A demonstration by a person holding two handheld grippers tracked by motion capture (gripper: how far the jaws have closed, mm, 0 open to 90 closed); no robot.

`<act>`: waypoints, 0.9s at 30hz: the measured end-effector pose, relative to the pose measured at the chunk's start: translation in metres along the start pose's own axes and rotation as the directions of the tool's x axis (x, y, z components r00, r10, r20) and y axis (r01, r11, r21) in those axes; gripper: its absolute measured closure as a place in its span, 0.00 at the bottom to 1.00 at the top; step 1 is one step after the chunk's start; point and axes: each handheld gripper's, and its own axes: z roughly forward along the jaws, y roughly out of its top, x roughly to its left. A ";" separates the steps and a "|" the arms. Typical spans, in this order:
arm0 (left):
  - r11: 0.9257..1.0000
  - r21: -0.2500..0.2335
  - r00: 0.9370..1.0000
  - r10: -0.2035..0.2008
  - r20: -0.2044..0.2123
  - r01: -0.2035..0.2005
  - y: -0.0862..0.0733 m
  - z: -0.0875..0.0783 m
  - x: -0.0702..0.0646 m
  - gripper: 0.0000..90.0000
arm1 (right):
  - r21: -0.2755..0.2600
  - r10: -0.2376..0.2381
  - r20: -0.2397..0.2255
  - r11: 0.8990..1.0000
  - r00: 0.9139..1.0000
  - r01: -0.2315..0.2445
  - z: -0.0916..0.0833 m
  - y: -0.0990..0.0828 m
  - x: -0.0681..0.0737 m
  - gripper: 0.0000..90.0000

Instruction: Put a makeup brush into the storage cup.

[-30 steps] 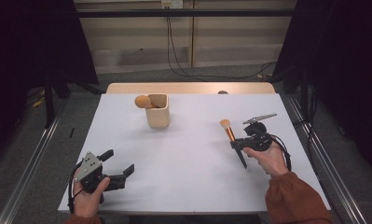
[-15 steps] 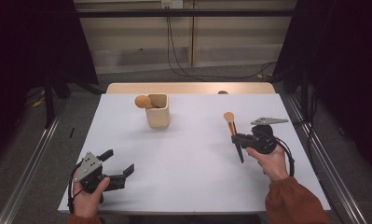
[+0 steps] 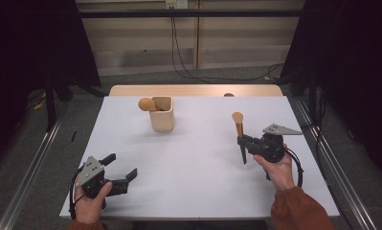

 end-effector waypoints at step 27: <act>0.999 -0.040 1.000 0.009 0.022 -0.008 0.012 0.000 -0.011 0.04 | -0.104 -0.078 -0.116 0.992 0.990 0.066 -0.002 -0.005 0.023 0.84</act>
